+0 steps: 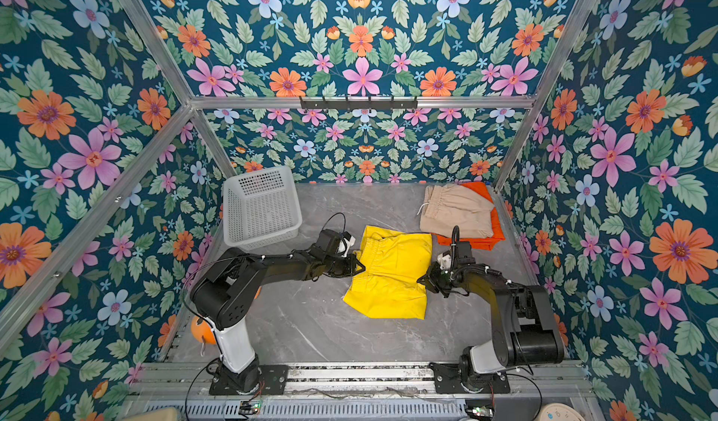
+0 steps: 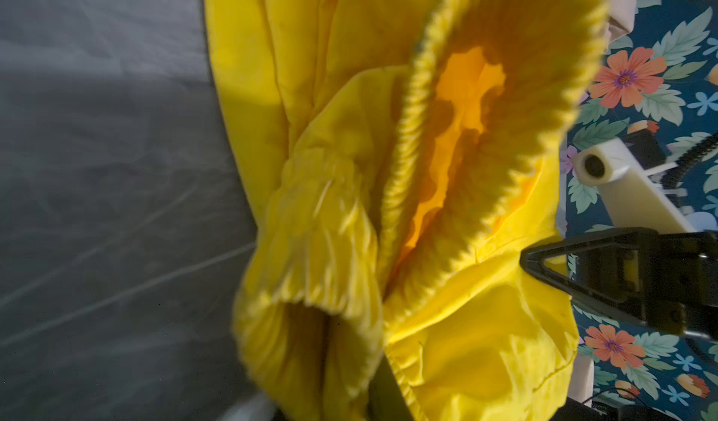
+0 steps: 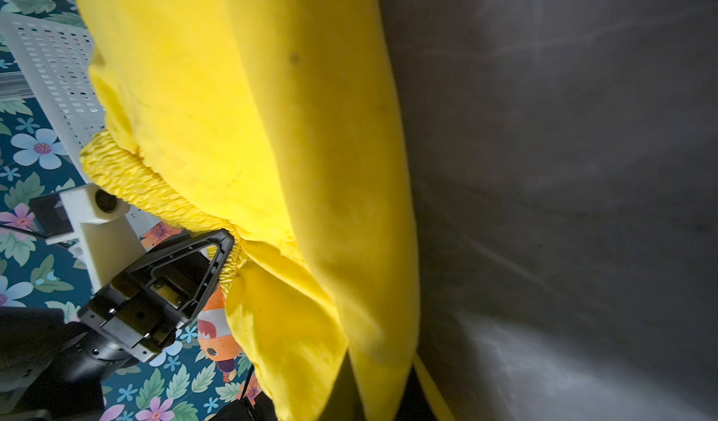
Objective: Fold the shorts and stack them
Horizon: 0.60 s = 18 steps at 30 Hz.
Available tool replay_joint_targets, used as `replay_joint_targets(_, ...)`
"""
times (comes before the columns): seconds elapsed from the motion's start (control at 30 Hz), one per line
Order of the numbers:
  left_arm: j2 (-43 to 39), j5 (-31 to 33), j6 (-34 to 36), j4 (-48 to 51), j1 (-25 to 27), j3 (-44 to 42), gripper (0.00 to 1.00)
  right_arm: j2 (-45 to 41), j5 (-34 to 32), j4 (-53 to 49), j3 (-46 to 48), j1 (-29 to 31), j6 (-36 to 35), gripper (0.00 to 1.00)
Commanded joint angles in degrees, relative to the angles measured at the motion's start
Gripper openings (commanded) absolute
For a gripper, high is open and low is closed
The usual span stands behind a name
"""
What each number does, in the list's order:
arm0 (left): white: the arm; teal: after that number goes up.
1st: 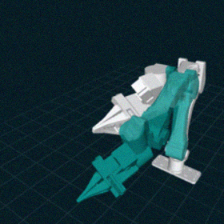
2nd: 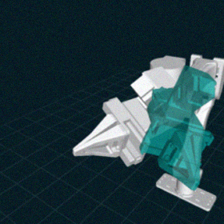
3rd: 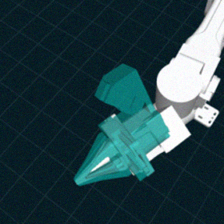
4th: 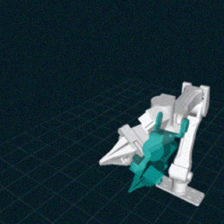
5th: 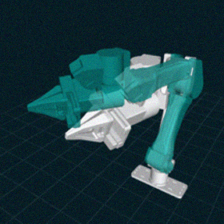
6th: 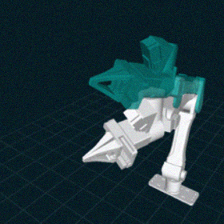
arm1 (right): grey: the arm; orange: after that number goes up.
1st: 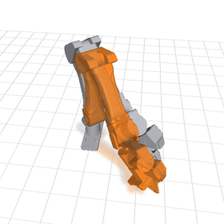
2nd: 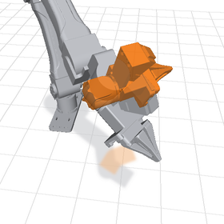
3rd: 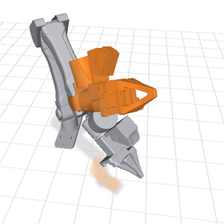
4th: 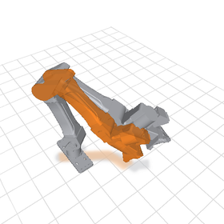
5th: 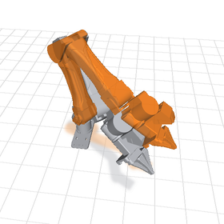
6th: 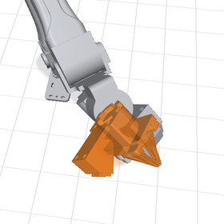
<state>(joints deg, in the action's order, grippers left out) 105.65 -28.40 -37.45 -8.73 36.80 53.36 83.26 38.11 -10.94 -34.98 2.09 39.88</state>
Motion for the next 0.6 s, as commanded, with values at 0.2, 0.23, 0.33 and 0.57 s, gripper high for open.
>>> replay_joint_targets(0.2, -3.47, 4.44, -2.36, -0.89, 0.47, -1.24, 0.00, -3.99, -1.84, -2.19, -1.12, 0.17, -0.54, 0.00)
replay_joint_targets(0.23, -3.85, 4.82, -2.45, -0.94, 0.45, -1.21, 0.00, -4.83, -2.06, -2.76, -1.46, 0.24, -0.74, 0.00)
replay_joint_targets(0.33, -4.97, 5.94, -2.88, -0.85, 0.95, -0.96, 0.00, -7.21, -2.91, -4.47, -2.43, 0.36, -1.28, 0.00)
replay_joint_targets(0.57, -9.03, 8.52, -3.88, 0.02, 2.96, 1.13, 0.00, -13.22, -5.19, -12.76, -8.27, 0.60, -3.92, 0.00)
